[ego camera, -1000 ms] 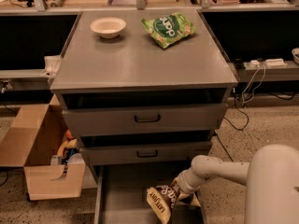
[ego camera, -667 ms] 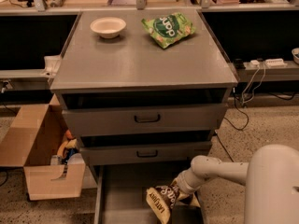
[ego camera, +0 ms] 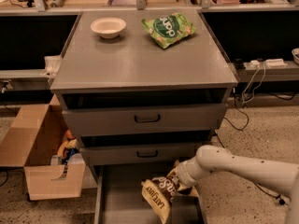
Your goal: Pick brown chip bag from bottom drawer and place on counter
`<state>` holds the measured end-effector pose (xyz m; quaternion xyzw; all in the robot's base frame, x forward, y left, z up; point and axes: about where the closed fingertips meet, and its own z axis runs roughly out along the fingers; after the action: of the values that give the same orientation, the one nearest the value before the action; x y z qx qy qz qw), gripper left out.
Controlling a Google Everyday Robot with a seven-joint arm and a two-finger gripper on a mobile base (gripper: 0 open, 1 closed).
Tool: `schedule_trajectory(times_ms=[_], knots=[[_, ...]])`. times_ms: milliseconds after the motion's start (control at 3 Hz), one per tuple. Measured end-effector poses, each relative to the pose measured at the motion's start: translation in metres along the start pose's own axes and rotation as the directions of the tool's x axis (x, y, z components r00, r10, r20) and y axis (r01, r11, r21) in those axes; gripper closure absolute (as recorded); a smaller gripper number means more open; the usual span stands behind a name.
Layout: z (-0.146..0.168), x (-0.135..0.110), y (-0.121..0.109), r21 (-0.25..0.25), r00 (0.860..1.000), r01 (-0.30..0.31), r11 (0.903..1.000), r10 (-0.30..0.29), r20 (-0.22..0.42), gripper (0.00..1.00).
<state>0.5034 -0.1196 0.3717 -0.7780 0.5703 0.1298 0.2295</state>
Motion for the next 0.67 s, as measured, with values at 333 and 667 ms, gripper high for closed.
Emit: schedule_trajectory(times_ms=[333,667], knots=[[-0.0829,-0.07,-0.0168,0.113,0.987,0.16,0.9806,-0.163,0.01,1.0],[-0.0787,-0.0676,-0.0148,0.105,0.988,0.154,0.9825,-0.156,0.012,1.0]])
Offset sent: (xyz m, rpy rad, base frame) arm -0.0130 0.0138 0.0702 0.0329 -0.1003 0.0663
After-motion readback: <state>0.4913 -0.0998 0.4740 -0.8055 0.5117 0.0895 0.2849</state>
